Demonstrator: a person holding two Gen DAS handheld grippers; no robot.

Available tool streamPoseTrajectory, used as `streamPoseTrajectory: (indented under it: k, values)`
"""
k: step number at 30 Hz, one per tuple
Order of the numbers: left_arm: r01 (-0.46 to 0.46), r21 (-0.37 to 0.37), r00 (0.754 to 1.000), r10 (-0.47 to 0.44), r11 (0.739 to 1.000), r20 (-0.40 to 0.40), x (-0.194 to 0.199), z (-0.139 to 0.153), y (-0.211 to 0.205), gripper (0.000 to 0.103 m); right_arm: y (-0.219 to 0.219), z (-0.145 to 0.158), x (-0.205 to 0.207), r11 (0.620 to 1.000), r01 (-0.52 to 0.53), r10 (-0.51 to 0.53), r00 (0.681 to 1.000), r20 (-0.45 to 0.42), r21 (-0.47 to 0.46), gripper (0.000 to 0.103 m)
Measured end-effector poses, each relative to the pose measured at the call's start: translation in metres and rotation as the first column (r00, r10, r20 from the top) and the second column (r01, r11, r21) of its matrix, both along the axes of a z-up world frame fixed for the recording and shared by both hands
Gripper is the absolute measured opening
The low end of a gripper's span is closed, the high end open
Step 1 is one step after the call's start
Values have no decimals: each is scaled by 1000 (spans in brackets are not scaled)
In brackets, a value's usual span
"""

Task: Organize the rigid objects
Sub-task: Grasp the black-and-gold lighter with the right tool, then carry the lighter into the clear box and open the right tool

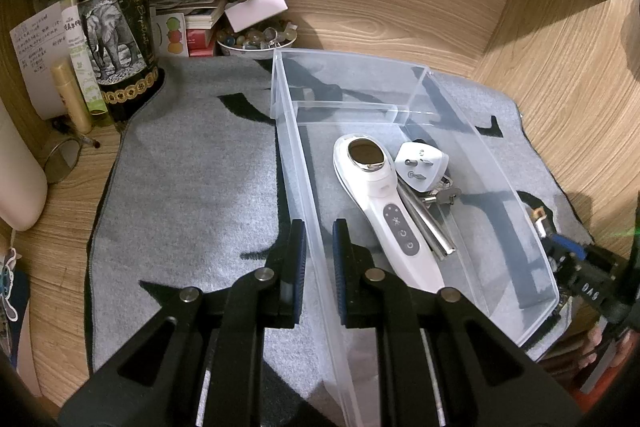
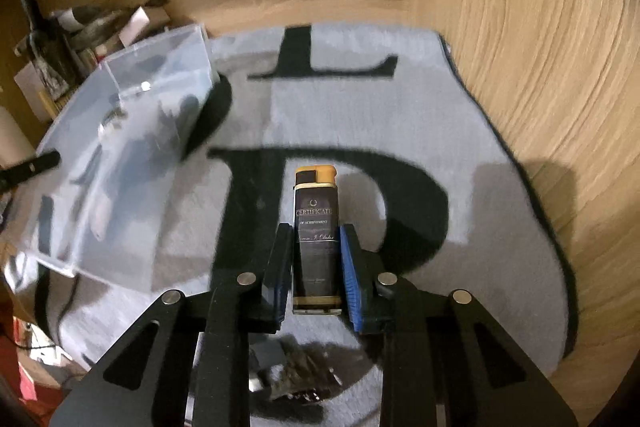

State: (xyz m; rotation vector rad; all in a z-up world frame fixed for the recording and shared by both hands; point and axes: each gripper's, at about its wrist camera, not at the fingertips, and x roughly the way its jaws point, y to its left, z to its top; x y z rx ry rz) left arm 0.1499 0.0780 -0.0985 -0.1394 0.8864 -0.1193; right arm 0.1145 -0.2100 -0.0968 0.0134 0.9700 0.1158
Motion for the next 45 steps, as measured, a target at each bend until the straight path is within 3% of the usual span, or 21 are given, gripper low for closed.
streamPoseTrajectory:
  k: [12, 22, 34, 45]
  values:
    - [1, -1, 1000, -1, 1000, 1, 0, 0, 0, 13, 38, 51, 20, 995, -94, 90, 983, 158, 21, 22]
    - [-1, -3, 1000, 1, 1000, 0, 0, 0, 1, 13, 82, 68, 37, 976, -219, 214, 953, 216, 1, 22]
    - [-1, -4, 1000, 1, 1000, 0, 1, 0, 0, 13, 135, 42, 44, 922, -387, 385, 915, 121, -2, 22]
    - [-1, -7, 1000, 1, 1000, 0, 1, 0, 0, 13, 150, 14, 48, 898, -440, 440, 898, -11, 6, 22]
